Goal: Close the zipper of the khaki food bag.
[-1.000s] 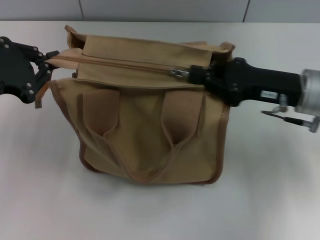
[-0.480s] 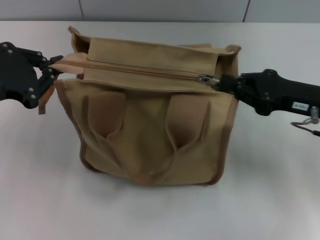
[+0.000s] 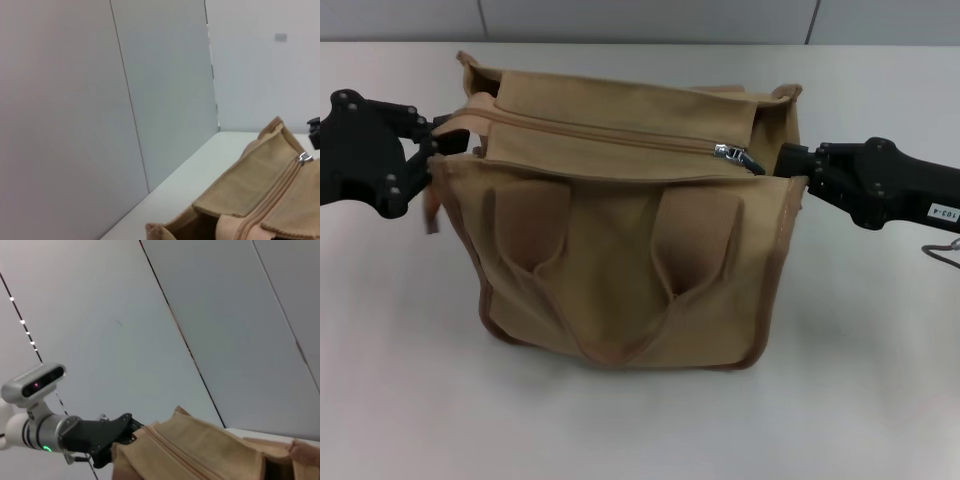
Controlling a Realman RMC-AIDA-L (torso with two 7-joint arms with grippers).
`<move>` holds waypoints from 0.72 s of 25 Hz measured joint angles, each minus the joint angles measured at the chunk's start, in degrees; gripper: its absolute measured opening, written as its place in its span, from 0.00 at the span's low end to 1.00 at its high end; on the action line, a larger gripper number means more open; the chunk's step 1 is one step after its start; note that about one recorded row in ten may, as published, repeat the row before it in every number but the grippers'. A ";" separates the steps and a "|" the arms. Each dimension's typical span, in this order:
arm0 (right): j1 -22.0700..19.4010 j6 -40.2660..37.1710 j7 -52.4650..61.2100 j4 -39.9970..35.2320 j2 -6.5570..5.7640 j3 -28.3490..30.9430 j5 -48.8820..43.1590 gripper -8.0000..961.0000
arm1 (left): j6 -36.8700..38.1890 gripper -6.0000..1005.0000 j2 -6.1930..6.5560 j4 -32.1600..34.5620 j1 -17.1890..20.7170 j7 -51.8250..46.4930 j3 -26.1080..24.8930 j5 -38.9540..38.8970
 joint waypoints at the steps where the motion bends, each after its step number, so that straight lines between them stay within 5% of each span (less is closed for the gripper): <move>1: 0.04 -0.24 0.02 0.04 0.00 0.12 0.03 0.01 | 1.03 0.08 0.01 -0.51 -0.36 -0.42 -0.81 0.02; 6: 0.08 -0.79 0.08 0.13 0.01 0.51 0.10 0.08 | 9.50 0.09 0.14 -2.28 -2.10 -3.67 -7.86 -0.13; 9: -0.12 -0.88 0.10 -0.01 0.01 0.55 0.11 0.21 | 12.40 0.22 0.28 -2.67 -2.70 -4.85 -10.03 -0.08; 11: -0.24 -1.06 0.10 -0.09 0.02 0.65 0.25 0.32 | 20.76 0.31 1.23 -4.85 -4.77 -8.67 -16.48 -0.45; 17: -0.55 -5.88 -1.71 0.05 0.02 2.81 0.63 0.56 | 24.36 0.46 1.89 -6.41 -5.71 -10.32 -19.10 -1.02; 18: -0.75 -8.89 -3.29 0.24 0.02 3.36 0.63 0.60 | 28.10 0.49 3.20 -9.81 -6.63 -12.23 -21.64 -2.87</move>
